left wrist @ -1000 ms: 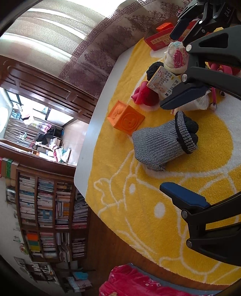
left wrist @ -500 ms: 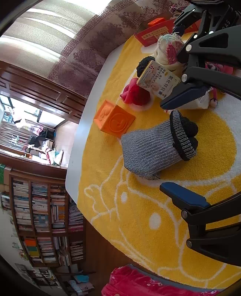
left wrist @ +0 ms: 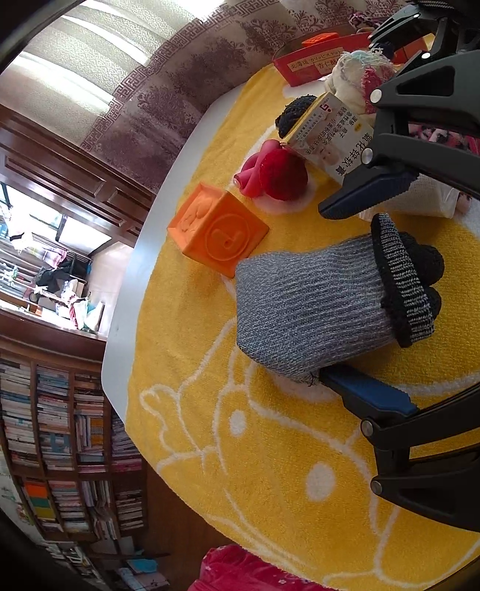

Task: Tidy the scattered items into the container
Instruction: 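Grasp the large grey sock with the left gripper while the right grasps the cream fuzzy ball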

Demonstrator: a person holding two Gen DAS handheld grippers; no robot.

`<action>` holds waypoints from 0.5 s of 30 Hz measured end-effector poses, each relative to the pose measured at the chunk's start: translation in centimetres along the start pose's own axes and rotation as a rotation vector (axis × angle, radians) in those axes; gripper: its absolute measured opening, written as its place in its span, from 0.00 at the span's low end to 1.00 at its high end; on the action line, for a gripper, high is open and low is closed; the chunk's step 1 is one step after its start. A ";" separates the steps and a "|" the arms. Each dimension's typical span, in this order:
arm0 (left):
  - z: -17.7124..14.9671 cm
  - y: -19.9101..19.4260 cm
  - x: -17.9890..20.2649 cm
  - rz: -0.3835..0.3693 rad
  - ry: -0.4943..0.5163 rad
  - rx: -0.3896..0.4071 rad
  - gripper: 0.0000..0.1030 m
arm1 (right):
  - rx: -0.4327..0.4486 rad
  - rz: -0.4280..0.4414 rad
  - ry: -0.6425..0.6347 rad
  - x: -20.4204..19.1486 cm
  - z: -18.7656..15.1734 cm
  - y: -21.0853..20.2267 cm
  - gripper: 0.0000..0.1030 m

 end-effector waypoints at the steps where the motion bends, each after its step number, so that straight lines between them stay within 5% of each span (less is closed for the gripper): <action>1: 0.0 0.0 -0.1 0.012 0.008 0.006 0.67 | 0.000 0.001 0.000 0.0 0.0 0.0 0.61; 8: 0.2 -0.8 -0.7 -0.003 -0.018 0.043 0.51 | 0.015 0.011 0.003 -0.2 0.1 -0.5 0.60; 15: 1.3 -4.5 -0.5 -0.001 0.001 0.176 0.43 | 0.068 0.019 0.014 -0.2 1.0 -1.9 0.60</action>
Point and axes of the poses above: each gripper's, at about its wrist camera, not at the fingertips, and y roughly the way its jaws point, x to its right, z to its top, the point moved 8 cm from there along y, roughly the way its jaws point, and after that the axes turned 3 degrees about z, right-handed, at the moved point
